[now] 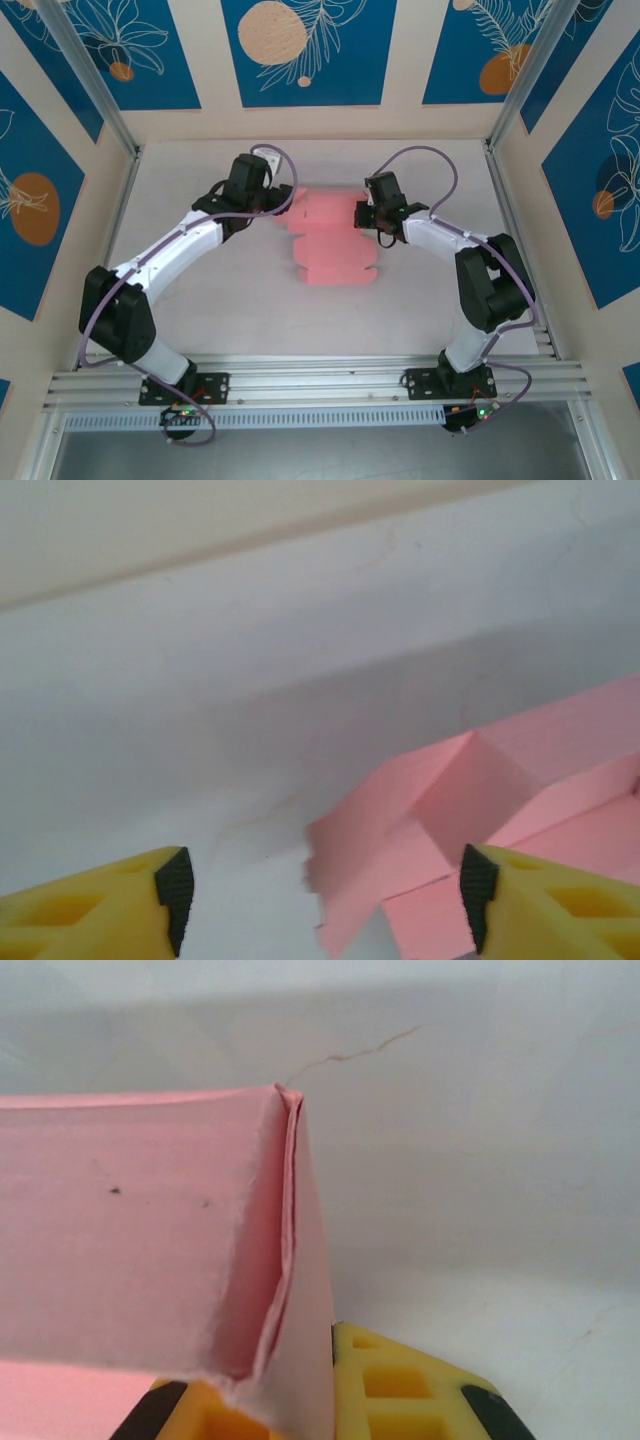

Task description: Fold the paper box

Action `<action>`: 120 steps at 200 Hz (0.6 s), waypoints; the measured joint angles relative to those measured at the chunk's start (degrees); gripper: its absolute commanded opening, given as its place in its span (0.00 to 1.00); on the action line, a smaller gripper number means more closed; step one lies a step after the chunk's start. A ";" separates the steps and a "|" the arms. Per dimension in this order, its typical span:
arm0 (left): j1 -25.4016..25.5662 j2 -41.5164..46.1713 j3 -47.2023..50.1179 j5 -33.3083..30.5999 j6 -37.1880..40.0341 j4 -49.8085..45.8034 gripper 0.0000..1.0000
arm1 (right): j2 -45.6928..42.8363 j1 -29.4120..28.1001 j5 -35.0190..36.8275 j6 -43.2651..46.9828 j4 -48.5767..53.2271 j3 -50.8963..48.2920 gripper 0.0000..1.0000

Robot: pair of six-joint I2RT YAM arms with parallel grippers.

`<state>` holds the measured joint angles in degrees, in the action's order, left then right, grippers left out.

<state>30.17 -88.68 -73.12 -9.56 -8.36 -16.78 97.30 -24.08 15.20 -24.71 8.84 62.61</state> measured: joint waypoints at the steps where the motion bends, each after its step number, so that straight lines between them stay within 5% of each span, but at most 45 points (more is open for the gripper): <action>1: 0.00 0.00 0.00 0.09 -0.04 -0.02 0.62 | 0.00 -0.04 0.02 -0.02 0.02 0.00 0.00; 53: 0.11 -1.25 -0.02 4.98 -3.96 -1.31 0.40 | 0.00 -1.77 1.22 -1.42 2.38 0.66 0.01; 120: 0.11 -5.92 -0.02 9.40 -6.82 -0.74 0.34 | 0.11 -3.04 2.43 -2.91 3.02 2.01 0.00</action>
<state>30.28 -94.61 -73.14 -0.16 -15.18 -17.52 97.41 -27.11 17.63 -27.62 11.86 64.62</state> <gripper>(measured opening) 0.348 0.098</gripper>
